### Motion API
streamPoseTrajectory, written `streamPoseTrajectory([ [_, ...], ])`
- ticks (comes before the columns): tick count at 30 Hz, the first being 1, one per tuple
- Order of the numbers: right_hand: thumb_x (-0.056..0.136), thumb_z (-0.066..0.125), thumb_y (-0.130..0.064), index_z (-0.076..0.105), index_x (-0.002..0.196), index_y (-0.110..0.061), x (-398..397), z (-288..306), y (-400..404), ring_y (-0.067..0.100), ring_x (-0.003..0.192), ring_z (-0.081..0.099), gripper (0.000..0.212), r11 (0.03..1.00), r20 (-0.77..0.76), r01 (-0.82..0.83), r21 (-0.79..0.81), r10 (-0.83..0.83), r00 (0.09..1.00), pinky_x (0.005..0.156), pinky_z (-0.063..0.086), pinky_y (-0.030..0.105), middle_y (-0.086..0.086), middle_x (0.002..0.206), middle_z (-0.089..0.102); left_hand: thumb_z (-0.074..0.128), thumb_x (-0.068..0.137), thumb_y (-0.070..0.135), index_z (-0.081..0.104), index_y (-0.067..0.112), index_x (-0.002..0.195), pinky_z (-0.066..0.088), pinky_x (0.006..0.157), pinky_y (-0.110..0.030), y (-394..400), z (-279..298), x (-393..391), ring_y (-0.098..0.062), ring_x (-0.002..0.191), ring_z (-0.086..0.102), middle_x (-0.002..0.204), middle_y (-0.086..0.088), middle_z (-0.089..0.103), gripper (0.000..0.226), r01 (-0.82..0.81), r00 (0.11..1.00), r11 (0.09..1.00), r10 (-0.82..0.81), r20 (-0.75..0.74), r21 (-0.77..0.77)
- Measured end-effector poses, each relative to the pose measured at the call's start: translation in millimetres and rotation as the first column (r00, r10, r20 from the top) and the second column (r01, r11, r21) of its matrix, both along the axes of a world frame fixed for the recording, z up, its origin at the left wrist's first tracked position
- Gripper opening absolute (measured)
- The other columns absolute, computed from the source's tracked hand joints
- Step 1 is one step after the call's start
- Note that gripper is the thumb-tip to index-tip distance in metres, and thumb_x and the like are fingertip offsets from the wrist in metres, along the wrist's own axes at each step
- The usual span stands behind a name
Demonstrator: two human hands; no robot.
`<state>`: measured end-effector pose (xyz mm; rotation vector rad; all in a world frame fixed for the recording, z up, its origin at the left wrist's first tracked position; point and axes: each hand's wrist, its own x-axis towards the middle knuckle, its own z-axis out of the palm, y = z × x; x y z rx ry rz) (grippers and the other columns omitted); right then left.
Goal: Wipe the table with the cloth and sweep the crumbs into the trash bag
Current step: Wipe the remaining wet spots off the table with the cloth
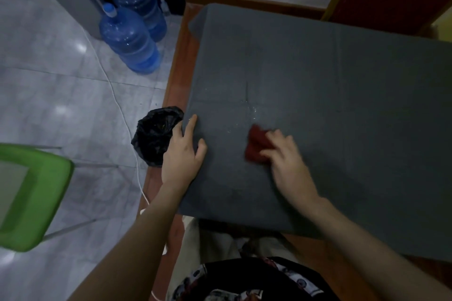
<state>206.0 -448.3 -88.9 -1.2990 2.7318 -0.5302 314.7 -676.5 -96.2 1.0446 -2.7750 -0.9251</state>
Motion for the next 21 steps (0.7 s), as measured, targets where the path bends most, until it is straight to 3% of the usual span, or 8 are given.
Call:
streamPoseTrajectory([
  [3, 0.098, 0.046, -0.024, 0.064, 0.121, -0.011, 47, -3, -20, 0.027, 0.134, 0.046, 0.031, 0.910, 0.110, -0.414, 0.021, 0.410, 0.906, 0.117, 0.027, 0.045, 0.010, 0.143, 0.052, 0.044, 0.093, 0.037, 0.025, 0.036, 0.145, 0.054, 0.075, -0.046, -1, 0, -1, -0.031, 0.114, 0.054, 0.144, -0.007, 0.036, 0.056, 0.005, 1.000, 1.000, -0.005, -0.014, 0.008],
  [6, 0.097, 0.055, -0.017, 0.070, 0.107, -0.008, 27, -4, -20, 0.030, 0.131, 0.049, 0.020, 0.744, 0.050, -0.666, 0.045, 0.664, 0.746, 0.115, 0.033, 0.042, 0.013, 0.139, 0.054, 0.044, 0.094, 0.034, 0.026, 0.033, 0.146, 0.053, 0.077, -0.044, -2, 0, -1, -0.030, 0.116, 0.053, 0.144, -0.006, 0.036, 0.055, -0.001, 0.999, 1.000, 0.001, -0.032, 0.024],
  [8, 0.091, 0.063, -0.009, 0.068, 0.109, 0.000, -14, -1, -22, 0.032, 0.131, 0.048, 0.021, 0.831, 0.060, -0.556, 0.014, 0.554, 0.830, 0.118, 0.025, 0.037, 0.016, 0.136, 0.056, 0.045, 0.094, 0.034, 0.027, 0.033, 0.146, 0.053, 0.076, -0.043, -2, 1, -1, -0.029, 0.117, 0.053, 0.144, -0.005, 0.036, 0.055, 0.001, 0.999, 1.000, 0.000, -0.045, 0.023],
  [11, 0.088, 0.059, 0.009, 0.068, 0.100, 0.002, -76, 6, -25, 0.042, 0.131, 0.047, 0.016, 0.988, 0.077, -0.152, -0.011, 0.152, 0.985, 0.116, 0.026, 0.049, 0.023, 0.137, 0.053, 0.045, 0.095, 0.033, 0.026, 0.034, 0.147, 0.051, 0.078, -0.040, -2, 3, 0, -0.026, 0.120, 0.051, 0.147, -0.003, 0.033, 0.055, 0.001, 0.999, 0.999, 0.001, -0.041, 0.032],
  [13, 0.087, 0.052, 0.016, 0.064, 0.103, 0.001, -95, 10, -34, 0.040, 0.137, 0.038, 0.025, 0.981, 0.129, 0.188, -0.041, -0.182, 0.975, 0.119, 0.020, 0.050, 0.021, 0.143, 0.048, 0.043, 0.097, 0.029, 0.027, 0.031, 0.147, 0.048, 0.089, -0.038, -1, 5, 0, -0.026, 0.130, 0.043, 0.153, -0.005, 0.027, 0.053, 0.001, 0.998, 0.999, 0.002, -0.059, 0.050],
  [15, 0.087, 0.047, 0.018, 0.063, 0.106, 0.001, -87, 10, -57, 0.036, 0.140, 0.035, 0.030, 0.923, 0.123, 0.380, -0.059, -0.371, 0.920, 0.121, 0.016, 0.047, 0.020, 0.144, 0.047, 0.042, 0.099, 0.018, 0.032, 0.021, 0.147, 0.034, 0.107, -0.029, -3, 6, -2, -0.025, 0.141, 0.031, 0.158, -0.008, 0.019, 0.050, 0.016, 0.995, 0.998, -0.009, -0.098, 0.063],
  [17, 0.089, 0.047, 0.013, 0.066, 0.105, 0.003, -58, 7, -84, 0.038, 0.134, 0.042, 0.026, 0.938, 0.116, 0.325, -0.117, -0.312, 0.943, 0.121, 0.016, 0.041, 0.024, 0.138, 0.051, 0.042, 0.098, 0.009, 0.034, 0.014, 0.146, 0.018, 0.113, -0.023, -7, 8, -10, -0.023, 0.145, 0.022, 0.159, -0.008, 0.017, 0.049, 0.032, 0.993, 0.997, -0.023, -0.114, 0.074],
  [21, 0.089, 0.062, -0.005, 0.066, 0.112, -0.004, -7, 0, -104, 0.033, 0.135, 0.042, 0.023, 0.962, 0.062, -0.264, -0.065, 0.268, 0.961, 0.117, 0.027, 0.045, 0.019, 0.142, 0.050, 0.041, 0.093, -0.001, 0.032, 0.012, 0.147, 0.012, 0.114, -0.018, -25, 8, -42, -0.021, 0.146, 0.019, 0.160, -0.007, 0.015, 0.057, 0.033, 0.991, 0.994, -0.018, -0.136, 0.109],
])
